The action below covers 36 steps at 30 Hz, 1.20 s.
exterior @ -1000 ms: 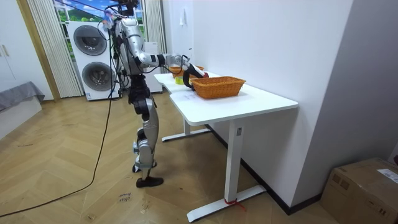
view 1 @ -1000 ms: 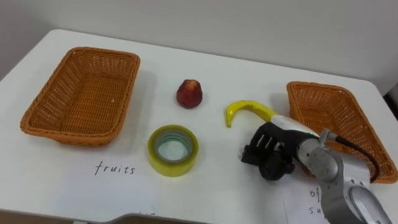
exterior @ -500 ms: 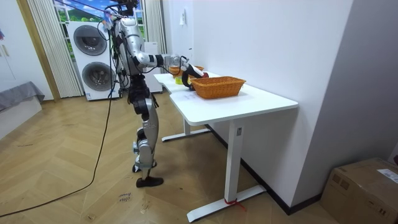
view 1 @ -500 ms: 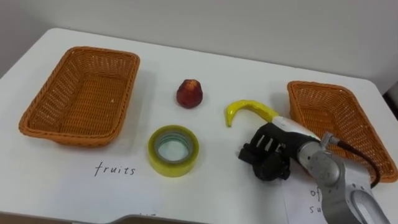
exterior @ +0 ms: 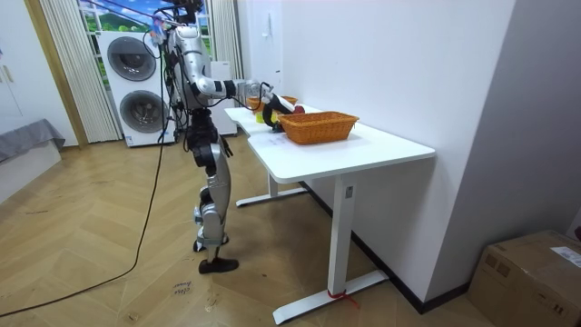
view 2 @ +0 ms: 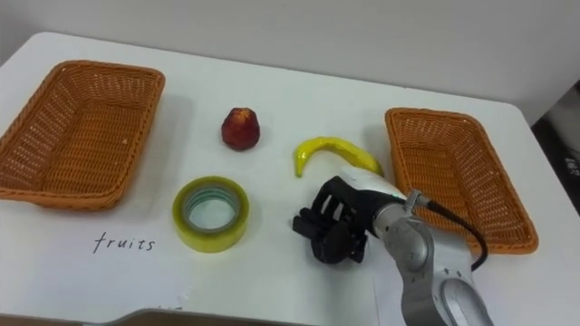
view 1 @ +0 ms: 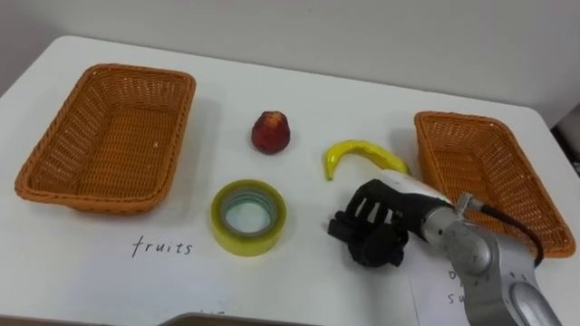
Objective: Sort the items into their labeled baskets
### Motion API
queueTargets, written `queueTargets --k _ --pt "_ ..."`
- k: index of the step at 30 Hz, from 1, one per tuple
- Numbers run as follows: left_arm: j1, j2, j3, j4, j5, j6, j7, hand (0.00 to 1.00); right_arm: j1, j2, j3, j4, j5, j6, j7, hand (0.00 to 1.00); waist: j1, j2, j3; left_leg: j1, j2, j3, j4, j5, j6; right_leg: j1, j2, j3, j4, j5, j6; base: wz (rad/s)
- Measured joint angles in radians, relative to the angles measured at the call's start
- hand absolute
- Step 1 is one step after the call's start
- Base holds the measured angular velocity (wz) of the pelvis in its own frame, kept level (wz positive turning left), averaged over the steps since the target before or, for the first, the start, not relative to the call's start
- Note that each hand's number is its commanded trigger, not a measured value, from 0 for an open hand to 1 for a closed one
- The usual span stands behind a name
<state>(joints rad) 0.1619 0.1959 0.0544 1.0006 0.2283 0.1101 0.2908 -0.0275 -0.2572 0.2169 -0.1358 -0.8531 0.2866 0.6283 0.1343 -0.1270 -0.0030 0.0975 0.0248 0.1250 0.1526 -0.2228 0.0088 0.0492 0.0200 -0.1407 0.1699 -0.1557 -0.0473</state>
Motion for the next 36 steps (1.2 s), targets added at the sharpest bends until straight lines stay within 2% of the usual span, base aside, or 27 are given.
queueTargets --k 6,11,16,22,36 --pt "0.010 0.001 0.003 -0.007 0.001 -0.008 -0.033 0.00 0.001 0.001 -0.006 0.000 0.023 -0.014 -0.006 1.00 -0.003 0.006 0.0034 0.001 0.000 -0.006 0.000 0.001 0.001 0.001 -0.001 -0.001 0.002 0.001 0.001 0.00" --pt "0.032 0.000 0.004 -0.029 0.001 -0.009 -0.041 0.00 0.001 0.001 -0.028 -0.042 0.074 -0.023 -0.006 1.00 -0.004 0.016 0.0107 0.000 0.000 -0.006 -0.001 0.001 0.001 0.000 0.000 -0.003 0.002 0.001 0.001 0.00" --pt "0.046 -0.010 0.023 -0.044 0.003 -0.014 -0.041 0.00 0.000 0.001 -0.089 -0.129 0.101 -0.051 -0.042 1.00 -0.006 0.019 0.0071 0.000 -0.001 -0.009 0.002 0.001 0.001 0.001 -0.001 -0.011 0.001 0.001 0.001 0.01" --pt "0.050 -0.014 0.051 -0.036 0.004 -0.025 -0.040 0.00 0.000 -0.003 -0.173 -0.135 0.143 -0.079 -0.114 1.00 -0.019 0.021 0.0042 0.001 -0.001 -0.011 0.000 0.001 0.001 0.001 -0.001 -0.014 0.001 0.001 0.001 0.01" --pt "0.073 -0.021 0.099 -0.034 0.017 -0.027 -0.032 0.00 -0.001 -0.009 -0.272 -0.165 0.183 -0.094 -0.265 1.00 -0.046 0.018 0.0014 0.001 -0.001 -0.006 0.000 0.001 0.001 0.000 0.000 -0.003 0.000 0.001 0.001 0.00"
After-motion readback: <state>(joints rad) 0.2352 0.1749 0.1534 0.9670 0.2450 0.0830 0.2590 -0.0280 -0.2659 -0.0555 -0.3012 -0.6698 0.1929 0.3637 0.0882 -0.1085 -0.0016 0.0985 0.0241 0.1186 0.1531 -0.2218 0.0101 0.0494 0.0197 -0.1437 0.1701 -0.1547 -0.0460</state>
